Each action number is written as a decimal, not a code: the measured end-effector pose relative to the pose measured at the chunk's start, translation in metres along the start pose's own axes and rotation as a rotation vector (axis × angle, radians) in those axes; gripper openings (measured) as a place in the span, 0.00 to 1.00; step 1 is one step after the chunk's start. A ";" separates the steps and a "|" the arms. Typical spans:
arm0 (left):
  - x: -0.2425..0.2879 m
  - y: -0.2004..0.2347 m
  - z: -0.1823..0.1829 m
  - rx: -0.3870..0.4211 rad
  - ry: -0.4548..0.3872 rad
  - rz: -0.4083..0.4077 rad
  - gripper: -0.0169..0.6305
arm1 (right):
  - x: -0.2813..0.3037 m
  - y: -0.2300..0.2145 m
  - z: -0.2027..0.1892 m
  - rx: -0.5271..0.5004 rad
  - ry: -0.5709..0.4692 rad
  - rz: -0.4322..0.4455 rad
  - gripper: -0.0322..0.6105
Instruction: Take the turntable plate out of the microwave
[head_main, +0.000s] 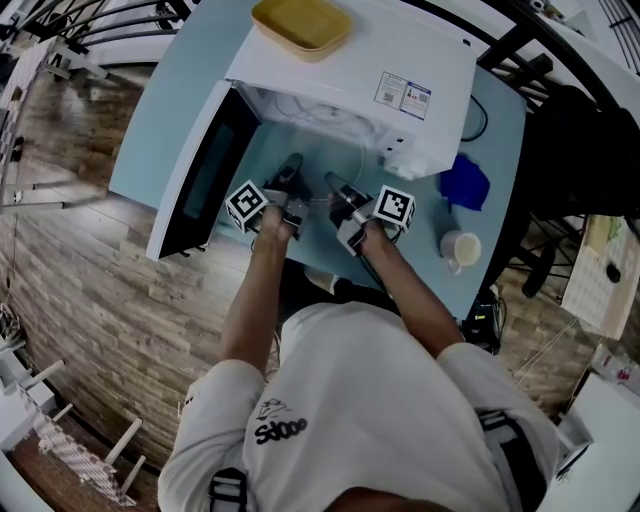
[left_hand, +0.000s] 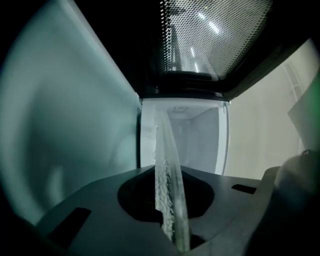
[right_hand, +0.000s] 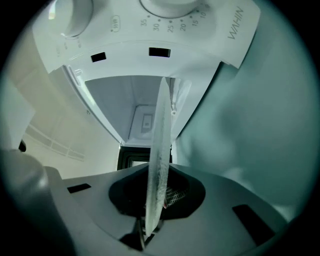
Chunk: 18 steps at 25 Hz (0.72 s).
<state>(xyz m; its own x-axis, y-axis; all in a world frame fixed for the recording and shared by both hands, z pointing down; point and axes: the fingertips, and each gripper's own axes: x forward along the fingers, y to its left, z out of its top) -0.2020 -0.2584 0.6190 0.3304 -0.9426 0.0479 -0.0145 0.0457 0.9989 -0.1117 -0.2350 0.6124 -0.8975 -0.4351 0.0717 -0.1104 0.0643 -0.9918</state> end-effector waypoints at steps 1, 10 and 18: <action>-0.005 -0.006 -0.003 0.019 0.000 -0.014 0.09 | -0.003 0.005 -0.005 -0.012 0.013 0.008 0.09; -0.048 -0.079 -0.026 0.123 -0.046 -0.154 0.09 | -0.031 0.067 -0.037 -0.122 0.092 0.140 0.09; -0.091 -0.138 -0.045 0.238 -0.101 -0.210 0.09 | -0.053 0.118 -0.035 -0.200 0.076 0.215 0.09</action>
<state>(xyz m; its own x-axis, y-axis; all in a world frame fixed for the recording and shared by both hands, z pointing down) -0.1870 -0.1643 0.4766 0.2546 -0.9517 -0.1714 -0.1802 -0.2208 0.9585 -0.0923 -0.1732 0.4952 -0.9381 -0.3243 -0.1221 0.0103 0.3260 -0.9453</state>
